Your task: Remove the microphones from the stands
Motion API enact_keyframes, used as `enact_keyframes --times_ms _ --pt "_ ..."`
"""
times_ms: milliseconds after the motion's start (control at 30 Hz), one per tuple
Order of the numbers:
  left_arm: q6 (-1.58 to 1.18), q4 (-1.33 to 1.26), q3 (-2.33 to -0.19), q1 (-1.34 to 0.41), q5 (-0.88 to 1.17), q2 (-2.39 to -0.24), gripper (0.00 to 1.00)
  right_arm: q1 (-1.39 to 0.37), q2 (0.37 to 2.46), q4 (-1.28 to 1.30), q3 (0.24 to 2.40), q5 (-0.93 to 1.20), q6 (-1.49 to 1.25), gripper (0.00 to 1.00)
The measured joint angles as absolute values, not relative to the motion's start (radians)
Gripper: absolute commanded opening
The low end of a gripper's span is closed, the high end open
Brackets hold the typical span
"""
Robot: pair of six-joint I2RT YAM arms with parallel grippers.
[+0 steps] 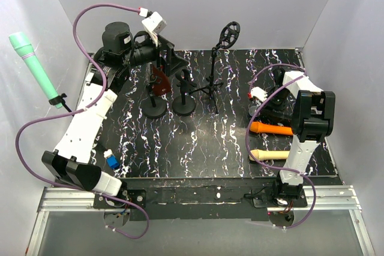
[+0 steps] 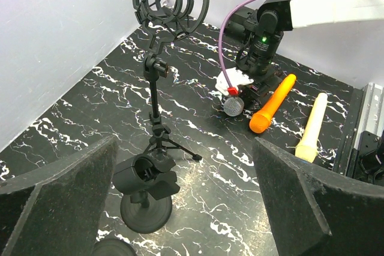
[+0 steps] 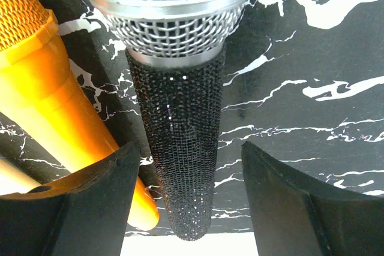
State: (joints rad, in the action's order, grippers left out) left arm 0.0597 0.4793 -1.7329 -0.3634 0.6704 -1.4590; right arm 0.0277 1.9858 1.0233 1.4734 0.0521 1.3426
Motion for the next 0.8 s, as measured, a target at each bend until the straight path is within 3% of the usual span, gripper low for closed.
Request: enact_keyframes --times_ms 500,800 --pt "0.06 0.478 -1.732 -0.364 0.671 -1.459 0.94 0.028 1.975 1.054 1.473 0.072 1.307 0.76" --pt "0.06 0.466 -1.721 -0.364 0.672 -1.459 0.94 0.028 1.783 1.12 1.486 0.113 1.283 0.76"
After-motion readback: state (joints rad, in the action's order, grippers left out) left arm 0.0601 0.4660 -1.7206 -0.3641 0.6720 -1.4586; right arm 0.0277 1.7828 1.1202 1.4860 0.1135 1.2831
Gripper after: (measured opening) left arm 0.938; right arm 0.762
